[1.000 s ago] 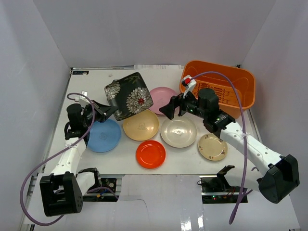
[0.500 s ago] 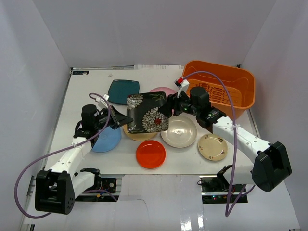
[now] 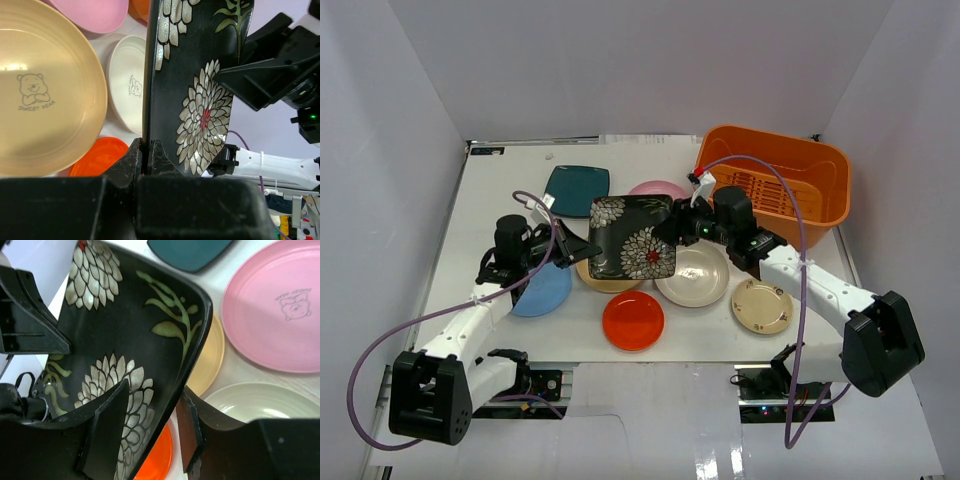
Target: Place the plates into the plastic bin on the countertop
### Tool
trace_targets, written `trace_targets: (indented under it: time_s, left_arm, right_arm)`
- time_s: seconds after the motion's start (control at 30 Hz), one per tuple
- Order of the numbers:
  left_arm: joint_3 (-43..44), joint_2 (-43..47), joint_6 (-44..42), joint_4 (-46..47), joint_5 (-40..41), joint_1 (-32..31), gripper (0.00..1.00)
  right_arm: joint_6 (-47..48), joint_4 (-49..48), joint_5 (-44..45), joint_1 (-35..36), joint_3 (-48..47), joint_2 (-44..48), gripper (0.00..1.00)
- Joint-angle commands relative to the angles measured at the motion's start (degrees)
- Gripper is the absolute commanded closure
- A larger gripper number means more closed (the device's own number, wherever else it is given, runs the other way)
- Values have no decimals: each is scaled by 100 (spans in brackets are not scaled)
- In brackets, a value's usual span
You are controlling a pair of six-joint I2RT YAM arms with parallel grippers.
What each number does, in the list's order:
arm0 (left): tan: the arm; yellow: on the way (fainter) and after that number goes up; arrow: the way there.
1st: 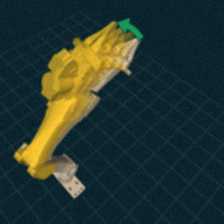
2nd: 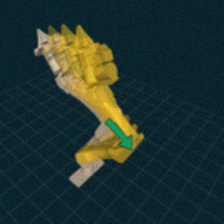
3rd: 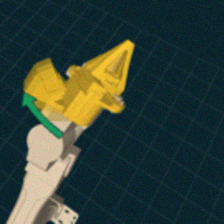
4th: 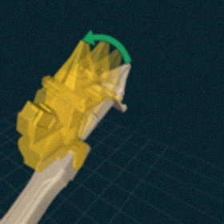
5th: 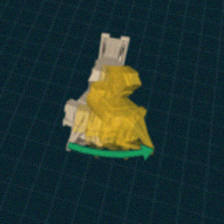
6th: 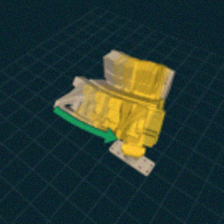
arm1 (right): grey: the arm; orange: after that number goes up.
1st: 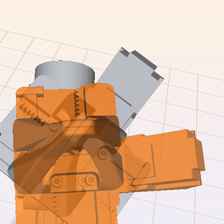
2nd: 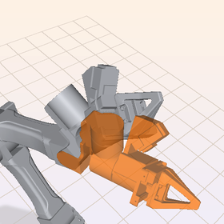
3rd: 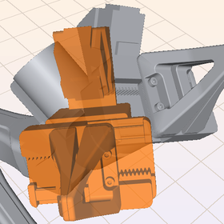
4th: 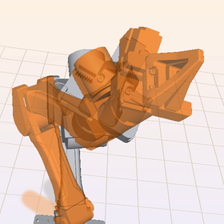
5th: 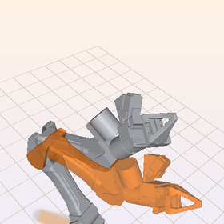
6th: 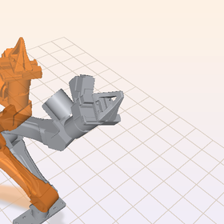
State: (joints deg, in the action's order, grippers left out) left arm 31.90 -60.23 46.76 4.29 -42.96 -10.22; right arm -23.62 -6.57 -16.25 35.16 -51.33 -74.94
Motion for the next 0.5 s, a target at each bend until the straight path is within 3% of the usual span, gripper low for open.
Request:
trace_targets:
  time_s: [0.0,0.13,0.27,0.3,0.37,0.4,0.43,0.47]
  left_arm:
    - [449,266,105,643,-415,-59,100]
    - [413,266,105,660,-371,-59,100]
    - [387,222,123,713,-371,-59,100]
    - [387,222,123,713,-371,-59,100]
    - [422,196,96,713,-397,-59,86]
    - [440,178,70,713,-493,-59,75]
    - [483,187,35,704,-555,-59,55]
    - [580,187,-70,704,-634,-59,45]
  right_arm:
    - [-196,-336,-168,44,149,146,52]
    - [-257,-301,-238,53,167,128,51]
    - [-310,-371,-63,44,229,260,83]
    - [-328,-398,-19,53,229,278,87]
    - [-398,-389,147,44,150,330,92]
    - [-416,-389,201,35,115,331,92]
    - [-451,-398,271,0,-7,348,92]
    - [-538,-398,272,-35,-69,366,92]
